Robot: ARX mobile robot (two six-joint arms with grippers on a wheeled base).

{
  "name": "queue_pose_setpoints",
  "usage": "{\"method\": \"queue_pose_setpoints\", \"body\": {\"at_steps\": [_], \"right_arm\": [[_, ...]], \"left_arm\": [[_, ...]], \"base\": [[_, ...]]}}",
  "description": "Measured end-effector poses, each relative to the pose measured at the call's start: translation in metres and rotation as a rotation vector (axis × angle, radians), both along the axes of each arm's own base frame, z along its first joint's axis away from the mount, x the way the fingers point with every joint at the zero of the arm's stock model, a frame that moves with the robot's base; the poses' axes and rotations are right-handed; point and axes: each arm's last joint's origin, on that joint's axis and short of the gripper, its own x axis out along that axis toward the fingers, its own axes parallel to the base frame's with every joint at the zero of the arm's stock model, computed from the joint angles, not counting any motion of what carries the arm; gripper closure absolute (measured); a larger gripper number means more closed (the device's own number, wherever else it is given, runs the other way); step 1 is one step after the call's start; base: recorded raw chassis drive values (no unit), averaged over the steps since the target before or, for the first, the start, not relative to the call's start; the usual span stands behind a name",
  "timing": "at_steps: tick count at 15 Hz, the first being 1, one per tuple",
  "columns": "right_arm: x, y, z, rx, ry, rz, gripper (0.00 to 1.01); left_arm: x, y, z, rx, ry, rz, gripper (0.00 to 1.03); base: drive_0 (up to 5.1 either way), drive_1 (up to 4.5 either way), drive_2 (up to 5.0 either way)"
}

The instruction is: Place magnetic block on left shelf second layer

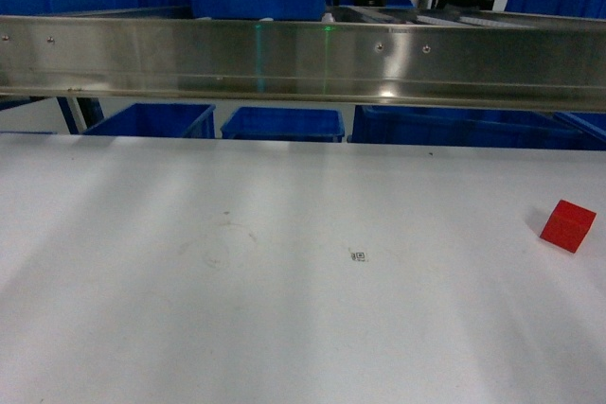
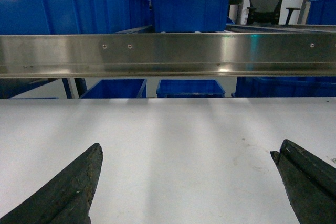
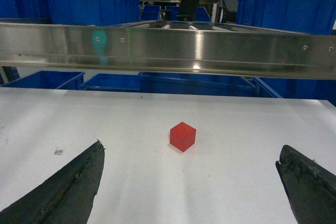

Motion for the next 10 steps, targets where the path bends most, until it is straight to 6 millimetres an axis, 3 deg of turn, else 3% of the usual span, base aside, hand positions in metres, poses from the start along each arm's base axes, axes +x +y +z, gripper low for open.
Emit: {"method": "queue_pose_setpoints", "body": {"at_steps": [10], "right_arm": [[0.0000, 0.0000, -0.0001, 0.000, 0.000, 0.000, 0.03]], "left_arm": [[0.0000, 0.0000, 0.0000, 0.000, 0.000, 0.000, 0.05]], "base": [[0.0, 0.00, 0.0]]}}
